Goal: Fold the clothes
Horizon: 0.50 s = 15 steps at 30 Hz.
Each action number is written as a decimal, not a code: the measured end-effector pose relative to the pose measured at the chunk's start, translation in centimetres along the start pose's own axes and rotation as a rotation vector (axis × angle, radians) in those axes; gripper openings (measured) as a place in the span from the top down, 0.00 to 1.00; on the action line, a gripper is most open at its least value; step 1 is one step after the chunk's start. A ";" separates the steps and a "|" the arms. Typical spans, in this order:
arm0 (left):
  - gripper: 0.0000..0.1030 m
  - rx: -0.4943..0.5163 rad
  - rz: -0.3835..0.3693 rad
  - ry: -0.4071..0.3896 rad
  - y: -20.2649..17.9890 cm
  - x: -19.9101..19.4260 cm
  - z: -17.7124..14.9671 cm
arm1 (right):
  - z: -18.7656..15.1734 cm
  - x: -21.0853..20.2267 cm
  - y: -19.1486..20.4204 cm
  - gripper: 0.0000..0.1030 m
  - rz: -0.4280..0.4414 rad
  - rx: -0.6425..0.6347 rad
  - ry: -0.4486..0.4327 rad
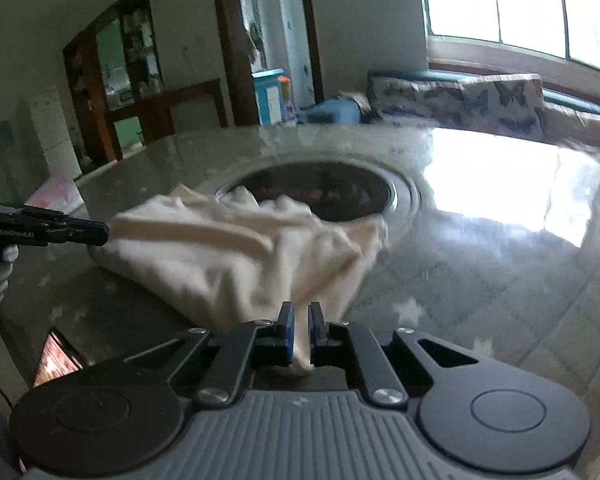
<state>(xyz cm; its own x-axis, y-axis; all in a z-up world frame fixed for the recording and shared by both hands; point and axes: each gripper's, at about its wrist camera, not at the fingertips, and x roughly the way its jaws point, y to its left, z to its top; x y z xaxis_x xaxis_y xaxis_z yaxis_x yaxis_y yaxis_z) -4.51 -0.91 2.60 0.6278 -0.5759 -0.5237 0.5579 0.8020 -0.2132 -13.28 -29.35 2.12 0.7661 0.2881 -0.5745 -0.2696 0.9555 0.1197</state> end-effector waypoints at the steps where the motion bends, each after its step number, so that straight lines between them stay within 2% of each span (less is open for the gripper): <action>1: 0.81 -0.002 -0.009 -0.024 0.0 -0.3 0.5 | 0.4 -0.1 0.4 0.94 0.002 -0.016 -0.018; 4: 0.81 -0.048 -0.049 -0.064 0.5 0.2 2.2 | 1.7 0.8 1.4 0.91 0.027 -0.047 -0.052; 6: 0.81 -0.074 -0.068 -0.036 1.0 1.8 2.8 | 2.5 2.0 2.2 0.90 0.048 -0.061 -0.068; 10: 0.81 -0.034 0.008 0.057 1.6 4.5 2.3 | 2.0 4.1 3.5 0.89 0.049 -0.097 -0.005; 12: 0.82 -0.014 0.033 0.048 2.1 4.2 1.4 | 0.7 4.2 3.4 0.89 0.029 -0.106 0.037; 15: 0.76 -0.046 0.058 0.045 3.4 3.1 0.8 | 0.2 3.2 2.6 0.89 0.045 -0.073 0.036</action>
<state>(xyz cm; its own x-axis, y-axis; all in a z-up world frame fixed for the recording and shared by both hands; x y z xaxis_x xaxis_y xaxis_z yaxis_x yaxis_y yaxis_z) -0.26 -0.12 0.89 0.6328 -0.5215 -0.5724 0.4953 0.8408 -0.2184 -11.41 -25.98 0.81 0.7311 0.3268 -0.5988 -0.3461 0.9341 0.0873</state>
